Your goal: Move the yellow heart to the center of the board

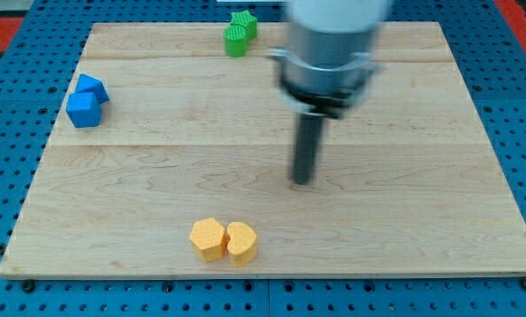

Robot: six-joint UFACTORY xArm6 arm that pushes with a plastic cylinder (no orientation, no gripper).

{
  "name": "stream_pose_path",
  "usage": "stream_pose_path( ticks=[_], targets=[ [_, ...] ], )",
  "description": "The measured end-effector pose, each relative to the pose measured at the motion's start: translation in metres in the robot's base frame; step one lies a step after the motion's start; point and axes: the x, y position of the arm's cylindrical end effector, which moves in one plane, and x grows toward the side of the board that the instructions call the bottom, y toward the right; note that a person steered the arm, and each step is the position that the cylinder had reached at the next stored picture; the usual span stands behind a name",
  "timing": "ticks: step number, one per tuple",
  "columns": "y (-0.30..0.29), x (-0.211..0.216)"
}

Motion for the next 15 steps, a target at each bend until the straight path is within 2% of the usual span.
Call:
stream_pose_path(
  ticks=[1,2,3,4,5,6,7,8,13,14,15],
  targets=[
    [-0.113,-0.006],
    [-0.198,0.031],
    [-0.249,0.079],
    [-0.183,0.128],
    [-0.111,0.129],
    [-0.008,0.122],
    [0.032,0.103],
    [0.019,0.085],
    [0.048,0.085],
    [0.049,0.114],
    [0.012,0.129]
  ],
)
